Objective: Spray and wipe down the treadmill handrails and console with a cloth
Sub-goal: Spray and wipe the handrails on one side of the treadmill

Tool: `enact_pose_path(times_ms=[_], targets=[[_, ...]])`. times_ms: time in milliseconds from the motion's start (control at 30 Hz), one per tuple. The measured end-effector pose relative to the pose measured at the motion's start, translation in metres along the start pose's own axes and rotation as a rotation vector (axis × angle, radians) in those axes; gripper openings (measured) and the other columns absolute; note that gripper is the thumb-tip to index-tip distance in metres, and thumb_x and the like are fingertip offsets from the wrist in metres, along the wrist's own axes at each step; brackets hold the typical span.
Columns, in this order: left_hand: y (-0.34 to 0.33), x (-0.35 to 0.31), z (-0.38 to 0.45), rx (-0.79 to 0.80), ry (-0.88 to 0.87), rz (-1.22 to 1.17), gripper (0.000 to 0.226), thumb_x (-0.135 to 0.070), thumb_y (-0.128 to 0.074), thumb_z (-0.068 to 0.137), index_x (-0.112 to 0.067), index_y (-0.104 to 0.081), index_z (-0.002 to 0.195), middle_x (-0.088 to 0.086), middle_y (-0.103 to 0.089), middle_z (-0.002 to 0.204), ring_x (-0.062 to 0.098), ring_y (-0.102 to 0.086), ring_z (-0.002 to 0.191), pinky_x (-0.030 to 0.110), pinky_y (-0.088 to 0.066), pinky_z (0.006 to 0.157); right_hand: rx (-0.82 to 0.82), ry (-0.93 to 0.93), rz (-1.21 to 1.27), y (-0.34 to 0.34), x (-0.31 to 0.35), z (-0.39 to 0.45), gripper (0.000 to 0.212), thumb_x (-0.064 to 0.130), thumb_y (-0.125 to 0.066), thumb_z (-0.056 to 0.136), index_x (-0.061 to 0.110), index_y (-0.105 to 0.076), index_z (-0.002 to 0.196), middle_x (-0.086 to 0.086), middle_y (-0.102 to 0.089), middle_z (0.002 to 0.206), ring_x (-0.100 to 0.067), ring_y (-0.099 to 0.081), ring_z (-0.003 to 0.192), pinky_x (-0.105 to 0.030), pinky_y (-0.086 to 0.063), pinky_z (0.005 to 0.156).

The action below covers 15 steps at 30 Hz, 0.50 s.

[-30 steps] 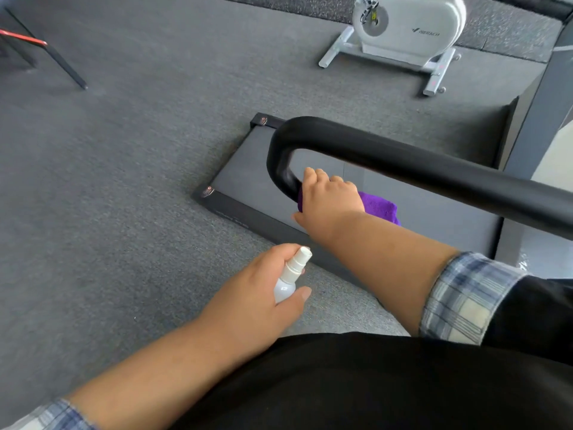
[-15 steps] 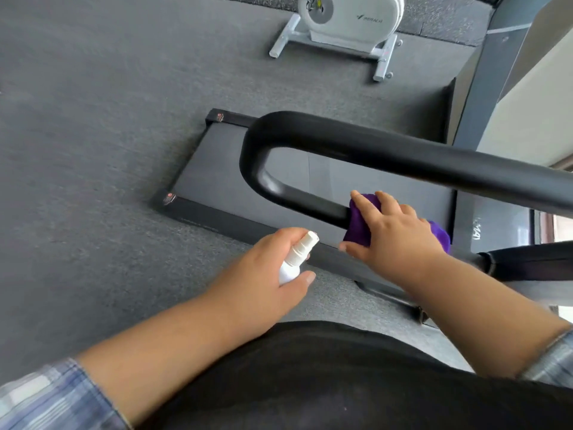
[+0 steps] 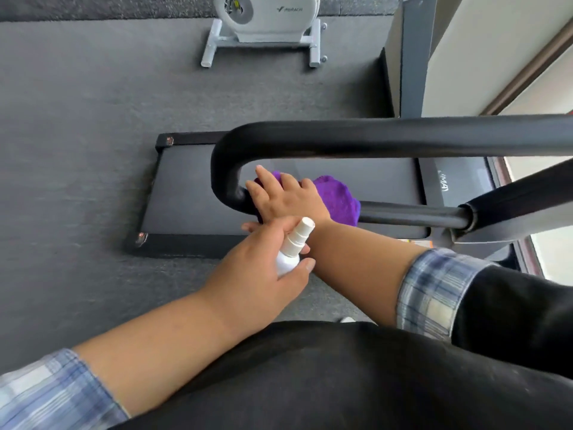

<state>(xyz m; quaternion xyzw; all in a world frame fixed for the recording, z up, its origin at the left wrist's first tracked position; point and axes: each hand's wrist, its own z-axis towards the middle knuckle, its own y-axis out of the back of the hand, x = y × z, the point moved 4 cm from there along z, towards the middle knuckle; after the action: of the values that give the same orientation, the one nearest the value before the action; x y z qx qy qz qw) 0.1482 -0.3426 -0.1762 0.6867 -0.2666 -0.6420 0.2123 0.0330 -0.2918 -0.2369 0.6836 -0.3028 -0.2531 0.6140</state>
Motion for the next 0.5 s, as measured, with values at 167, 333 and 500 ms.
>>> enact_pose_path(times_ms=[167, 333, 500], targets=[[-0.022, -0.019, 0.013, 0.096, -0.061, 0.027, 0.045, -0.054, -0.058, 0.079, -0.049, -0.044, 0.121, -0.026, -0.061, 0.107, -0.001, -0.057, 0.104, 0.018, -0.047, 0.085, -0.014, 0.016, 0.091, -0.004, -0.029, -0.016, 0.071, 0.066, -0.035, 0.098, 0.032, -0.012, 0.157, -0.003, -0.023, 0.163, -0.034, -0.030, 0.144, -0.049, -0.040, 0.104], [-0.051, -0.042, 0.025, 0.153, -0.106, 0.051, 0.046, -0.041, -0.068, 0.083, -0.051, -0.043, 0.120, -0.023, -0.061, 0.104, -0.003, -0.056, 0.101, 0.004, -0.039, 0.079, -0.082, -0.114, 0.178, -0.019, -0.087, -0.063, 0.077, 0.058, -0.055, 0.093, 0.027, -0.022, 0.155, 0.002, -0.035, 0.159, -0.027, -0.031, 0.147, -0.043, -0.034, 0.111], [-0.078, -0.064, 0.029, 0.174, -0.103, 0.060, 0.044, -0.035, -0.070, 0.086, -0.045, -0.048, 0.122, -0.028, -0.057, 0.109, -0.003, -0.057, 0.102, 0.002, -0.036, 0.080, -0.065, -0.227, 0.239, -0.025, -0.148, -0.108, 0.082, 0.068, -0.044, 0.081, 0.025, -0.038, 0.150, 0.000, -0.041, 0.157, -0.026, -0.040, 0.143, -0.044, -0.035, 0.112]])
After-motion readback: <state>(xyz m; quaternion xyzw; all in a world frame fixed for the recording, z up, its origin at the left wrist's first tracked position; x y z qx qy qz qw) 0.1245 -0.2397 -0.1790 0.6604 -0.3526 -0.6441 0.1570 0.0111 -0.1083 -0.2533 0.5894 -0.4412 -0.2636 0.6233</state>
